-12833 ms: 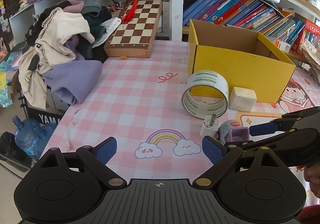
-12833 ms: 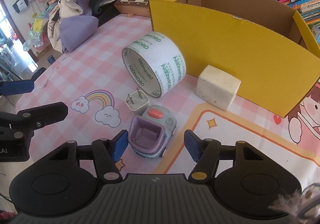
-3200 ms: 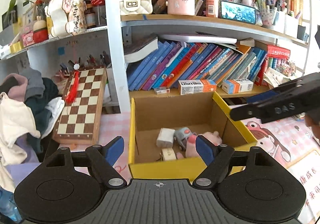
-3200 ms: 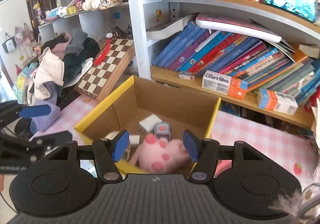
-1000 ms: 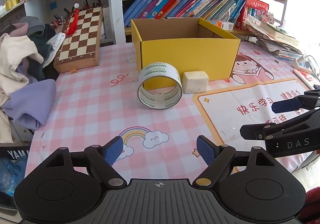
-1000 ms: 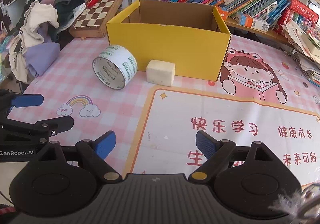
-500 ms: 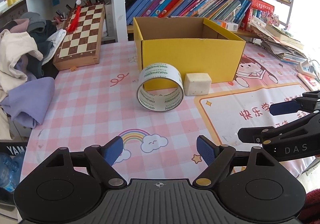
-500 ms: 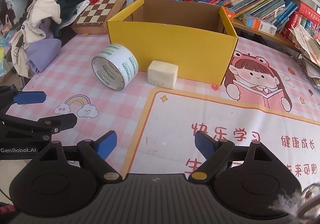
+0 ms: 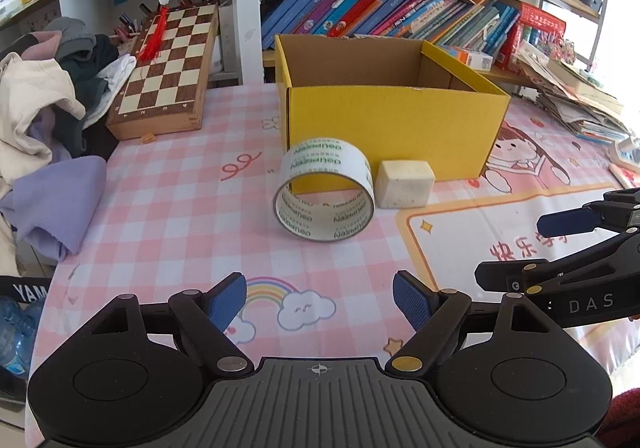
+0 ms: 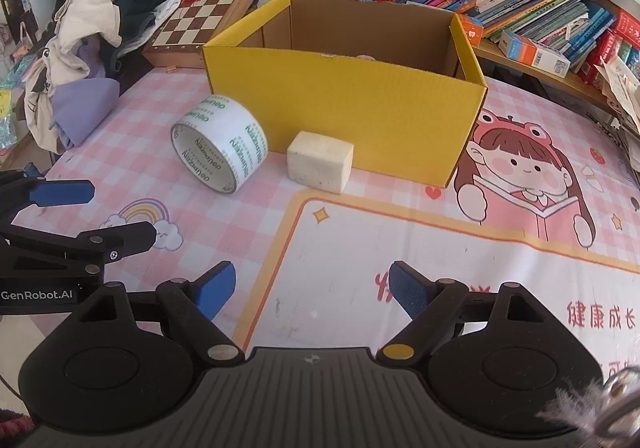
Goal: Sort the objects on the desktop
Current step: 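Move the right tool to the white block while the left tool approaches the clear tape roll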
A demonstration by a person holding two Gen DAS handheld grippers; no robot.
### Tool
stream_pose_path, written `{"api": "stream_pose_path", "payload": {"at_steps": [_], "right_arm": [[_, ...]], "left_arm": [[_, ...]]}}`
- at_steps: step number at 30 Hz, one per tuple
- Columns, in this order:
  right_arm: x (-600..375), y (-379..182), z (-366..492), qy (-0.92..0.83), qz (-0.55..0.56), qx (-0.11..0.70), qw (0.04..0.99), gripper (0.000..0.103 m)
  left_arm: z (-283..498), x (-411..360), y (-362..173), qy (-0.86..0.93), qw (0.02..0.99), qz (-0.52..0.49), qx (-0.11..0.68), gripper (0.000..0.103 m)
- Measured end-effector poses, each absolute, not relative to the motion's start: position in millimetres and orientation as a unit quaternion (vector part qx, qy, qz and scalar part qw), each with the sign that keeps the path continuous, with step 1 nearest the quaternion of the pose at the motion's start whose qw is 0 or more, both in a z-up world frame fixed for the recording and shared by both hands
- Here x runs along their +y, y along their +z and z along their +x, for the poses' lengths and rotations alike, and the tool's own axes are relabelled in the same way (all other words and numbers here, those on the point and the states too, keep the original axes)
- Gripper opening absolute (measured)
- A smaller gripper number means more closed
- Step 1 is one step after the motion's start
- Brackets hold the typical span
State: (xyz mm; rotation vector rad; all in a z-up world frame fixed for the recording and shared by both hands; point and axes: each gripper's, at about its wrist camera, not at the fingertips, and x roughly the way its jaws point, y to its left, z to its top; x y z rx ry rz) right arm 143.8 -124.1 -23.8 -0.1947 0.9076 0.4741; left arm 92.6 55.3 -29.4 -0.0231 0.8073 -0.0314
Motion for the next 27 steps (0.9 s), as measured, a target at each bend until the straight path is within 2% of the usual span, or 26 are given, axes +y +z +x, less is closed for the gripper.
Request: {"api": "stream_pose_path", "payload": {"at_steps": [15,23,25,27], "right_arm": [[-121,-32,196,0.239,-0.088,0.442,0.86,0.082],[-123,-34,227,0.242,-0.047,0.458,0.854,0.082],[-123,-34,235,0.243,-0.037,0.462,0.852,0.082],[-121,-33,243,0.244,-0.028,0.467,0.85,0.082]], "left_arm": [[135,51,-35,0.004,0.919,-0.024,0.394,0.082],[155,48,-44,0.013,0.915,-0.019,0.402,0.083],[159,46,-47,0.014,0.916,-0.014,0.402,0.084],[163,45,-50,0.016,0.916,-0.009,0.401,0.09]]}}
